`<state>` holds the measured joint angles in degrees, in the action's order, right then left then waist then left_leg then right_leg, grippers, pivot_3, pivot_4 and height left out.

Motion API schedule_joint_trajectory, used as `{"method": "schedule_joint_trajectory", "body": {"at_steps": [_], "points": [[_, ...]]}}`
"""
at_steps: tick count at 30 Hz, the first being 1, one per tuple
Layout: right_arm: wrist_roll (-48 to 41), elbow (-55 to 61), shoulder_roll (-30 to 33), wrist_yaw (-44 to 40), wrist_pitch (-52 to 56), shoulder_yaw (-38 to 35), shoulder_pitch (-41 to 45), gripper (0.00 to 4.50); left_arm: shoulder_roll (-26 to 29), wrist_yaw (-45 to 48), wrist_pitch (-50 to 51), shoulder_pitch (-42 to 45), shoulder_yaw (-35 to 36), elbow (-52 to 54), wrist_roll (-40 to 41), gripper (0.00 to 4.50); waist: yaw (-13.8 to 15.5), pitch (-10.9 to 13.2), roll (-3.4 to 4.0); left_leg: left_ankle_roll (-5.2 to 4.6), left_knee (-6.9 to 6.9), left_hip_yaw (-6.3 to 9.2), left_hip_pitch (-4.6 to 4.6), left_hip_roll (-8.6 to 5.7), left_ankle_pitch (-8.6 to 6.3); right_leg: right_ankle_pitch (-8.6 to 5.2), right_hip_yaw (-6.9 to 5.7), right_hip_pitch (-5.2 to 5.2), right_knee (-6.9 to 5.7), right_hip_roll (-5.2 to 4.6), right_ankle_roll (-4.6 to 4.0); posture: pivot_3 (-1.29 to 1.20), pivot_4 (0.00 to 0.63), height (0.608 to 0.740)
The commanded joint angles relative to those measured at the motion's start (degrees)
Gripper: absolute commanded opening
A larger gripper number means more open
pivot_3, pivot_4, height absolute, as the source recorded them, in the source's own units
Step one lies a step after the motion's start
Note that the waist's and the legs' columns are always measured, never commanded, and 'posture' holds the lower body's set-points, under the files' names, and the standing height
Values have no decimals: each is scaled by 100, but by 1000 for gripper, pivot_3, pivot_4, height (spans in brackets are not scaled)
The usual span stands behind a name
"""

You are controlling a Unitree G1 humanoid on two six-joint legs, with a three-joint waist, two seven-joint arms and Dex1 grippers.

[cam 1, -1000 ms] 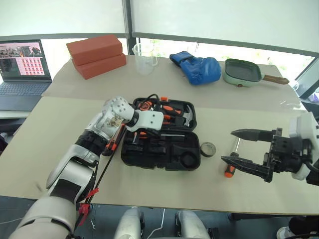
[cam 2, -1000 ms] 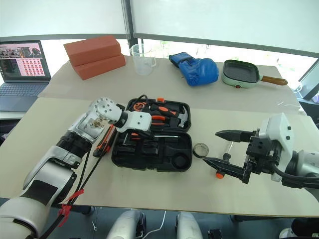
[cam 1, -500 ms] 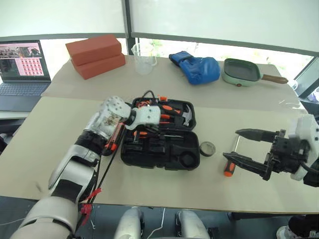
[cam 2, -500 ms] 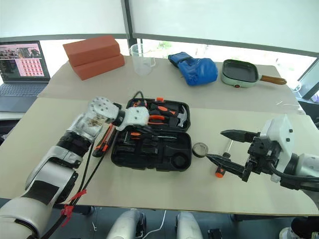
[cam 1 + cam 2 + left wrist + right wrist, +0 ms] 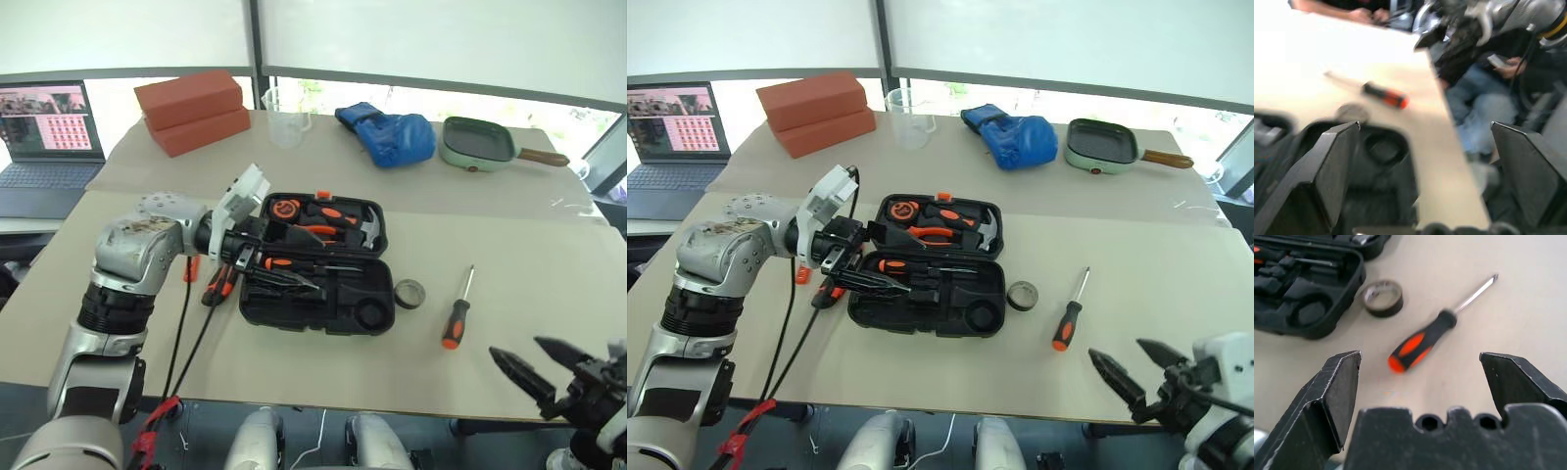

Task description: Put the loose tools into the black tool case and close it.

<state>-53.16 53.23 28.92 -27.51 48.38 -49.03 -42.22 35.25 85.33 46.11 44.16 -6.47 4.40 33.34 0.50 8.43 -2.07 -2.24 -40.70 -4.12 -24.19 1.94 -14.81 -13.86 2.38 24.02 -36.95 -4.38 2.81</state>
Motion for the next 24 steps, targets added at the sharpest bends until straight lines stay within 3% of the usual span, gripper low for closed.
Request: {"method": "schedule_joint_trajectory", "body": {"at_steps": [1, 9, 15, 22, 24], "points": [[-71, 495, -268, 407, -156, 246, -226, 4500, -18, 20, -32, 17, -1, 277, 267, 4413, -42, -2, 3, 0, 1, 2, 1, 0, 0, -4, -1, 3, -4, 3, -5, 0, 150, 738], [147, 161, -145, 1481, 117, 1619, 918, 4500, 42, -71, -164, 103, -53, 422, 314, 4413, -73, -3, 6, 1, 3, 1, 3, -3, 0, -5, 1, 5, -5, 3, -8, 0, 150, 738], [1064, -1022, 29, 2149, 334, 2702, 2252, 4500, 300, -313, -195, -57, -66, 776, 274, 4413, -73, -2, 8, 1, 3, 1, 1, -11, 0, -5, 2, 4, -1, 3, -8, 0, 150, 738], [1630, -1940, -222, 2339, 221, 3163, 3020, 4500, 508, -540, -202, -110, -15, 915, 318, 4413, -56, -2, 14, 1, 6, -1, -3, -13, 0, -6, 2, 10, -2, 4, -7, 0, 150, 738], [1904, -2172, -263, 2336, 124, 3294, 3093, 3995, 553, -573, -222, -104, -26, 914, 303, 4500, -65, -2, 13, 1, 6, -1, -1, -12, 0, -6, 2, 9, -2, 5, -6, 0, 150, 738]]}}
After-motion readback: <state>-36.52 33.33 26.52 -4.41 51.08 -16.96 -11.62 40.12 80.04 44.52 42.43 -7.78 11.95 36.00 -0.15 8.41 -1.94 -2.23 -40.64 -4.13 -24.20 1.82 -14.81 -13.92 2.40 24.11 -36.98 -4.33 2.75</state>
